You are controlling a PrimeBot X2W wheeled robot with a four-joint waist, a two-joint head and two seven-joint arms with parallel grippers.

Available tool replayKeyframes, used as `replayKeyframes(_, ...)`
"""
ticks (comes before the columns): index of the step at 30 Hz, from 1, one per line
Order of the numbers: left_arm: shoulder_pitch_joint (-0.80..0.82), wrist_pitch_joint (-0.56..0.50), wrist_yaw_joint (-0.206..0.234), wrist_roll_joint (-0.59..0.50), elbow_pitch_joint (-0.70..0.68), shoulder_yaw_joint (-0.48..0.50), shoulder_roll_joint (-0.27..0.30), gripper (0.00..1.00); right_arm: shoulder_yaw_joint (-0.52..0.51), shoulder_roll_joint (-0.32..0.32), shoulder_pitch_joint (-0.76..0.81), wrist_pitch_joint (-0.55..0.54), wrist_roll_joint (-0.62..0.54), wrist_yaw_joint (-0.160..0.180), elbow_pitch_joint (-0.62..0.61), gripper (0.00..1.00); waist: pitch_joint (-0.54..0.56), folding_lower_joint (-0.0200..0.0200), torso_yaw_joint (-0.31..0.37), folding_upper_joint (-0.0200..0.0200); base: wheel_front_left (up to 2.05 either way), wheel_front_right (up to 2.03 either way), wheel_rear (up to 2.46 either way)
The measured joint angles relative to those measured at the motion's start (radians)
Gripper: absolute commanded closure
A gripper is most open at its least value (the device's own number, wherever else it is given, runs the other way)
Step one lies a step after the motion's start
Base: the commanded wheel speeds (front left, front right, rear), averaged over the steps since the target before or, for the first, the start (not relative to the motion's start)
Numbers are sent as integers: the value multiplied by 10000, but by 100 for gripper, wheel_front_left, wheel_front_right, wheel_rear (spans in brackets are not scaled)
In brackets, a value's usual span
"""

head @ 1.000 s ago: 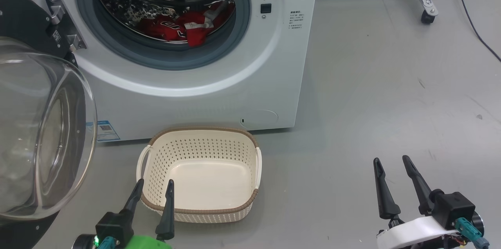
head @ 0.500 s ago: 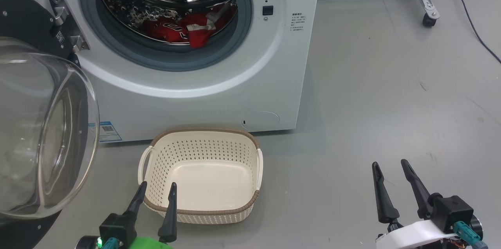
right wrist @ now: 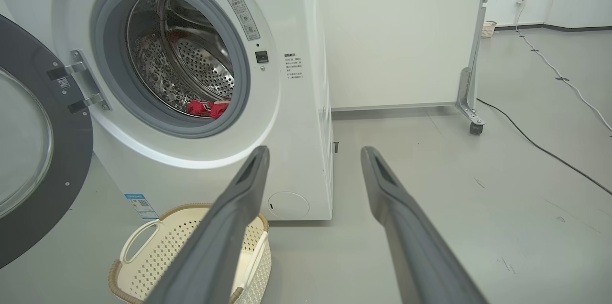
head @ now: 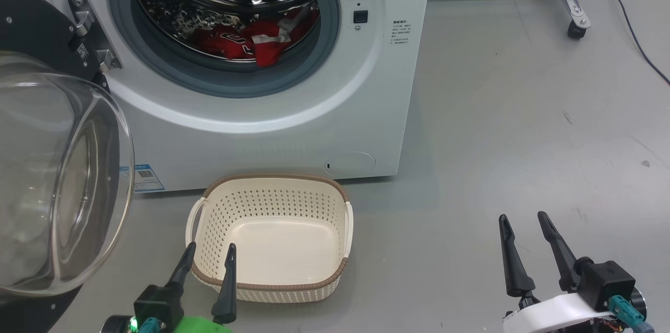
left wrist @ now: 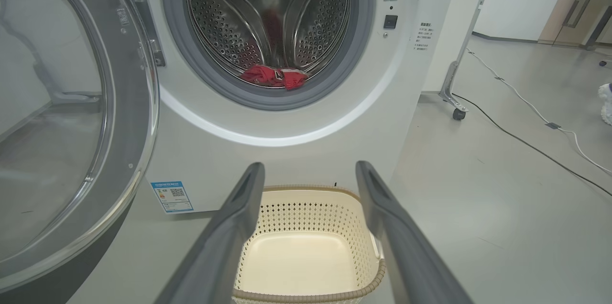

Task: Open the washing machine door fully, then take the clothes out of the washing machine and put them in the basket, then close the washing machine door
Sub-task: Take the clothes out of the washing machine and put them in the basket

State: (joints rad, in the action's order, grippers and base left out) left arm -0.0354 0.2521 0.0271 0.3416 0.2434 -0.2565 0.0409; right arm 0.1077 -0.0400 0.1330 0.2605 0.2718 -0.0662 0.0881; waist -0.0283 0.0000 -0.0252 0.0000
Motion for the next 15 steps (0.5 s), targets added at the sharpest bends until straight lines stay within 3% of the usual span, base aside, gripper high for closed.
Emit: replayKeyframes(15, 5, 0, 113, -2, -107, 4, 2, 0, 19, 0, 3, 0, 6, 71, -31, 0, -124, 0, 17, 0, 77, -77, 0)
